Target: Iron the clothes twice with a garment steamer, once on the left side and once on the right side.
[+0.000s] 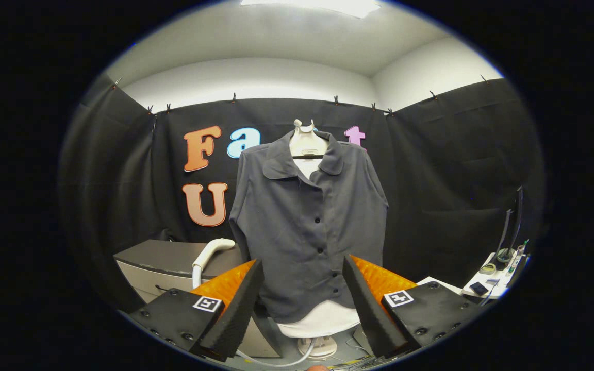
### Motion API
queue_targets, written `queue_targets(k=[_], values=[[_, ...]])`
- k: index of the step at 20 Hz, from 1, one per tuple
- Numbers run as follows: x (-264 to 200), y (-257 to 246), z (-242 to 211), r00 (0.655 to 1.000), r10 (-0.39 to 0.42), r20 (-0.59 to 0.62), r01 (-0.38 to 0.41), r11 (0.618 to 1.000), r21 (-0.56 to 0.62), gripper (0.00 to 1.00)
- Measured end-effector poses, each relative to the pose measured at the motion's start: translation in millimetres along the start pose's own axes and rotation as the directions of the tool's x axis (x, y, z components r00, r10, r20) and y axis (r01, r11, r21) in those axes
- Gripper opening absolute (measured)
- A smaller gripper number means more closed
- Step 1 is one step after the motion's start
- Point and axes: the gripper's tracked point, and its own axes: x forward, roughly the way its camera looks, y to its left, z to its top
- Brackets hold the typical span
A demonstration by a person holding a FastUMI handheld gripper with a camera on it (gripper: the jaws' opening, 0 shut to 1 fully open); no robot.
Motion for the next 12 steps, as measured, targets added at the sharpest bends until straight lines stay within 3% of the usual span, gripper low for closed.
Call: queue_targets(k=[7,12], values=[[13.2,39.9,17.2,0.998,0.056,0.013,-0.056,0.998,-0.009,0.98],[23.8,102.6,36.3,0.987,0.161,-0.004,-0.161,0.987,0.004,0.98]])
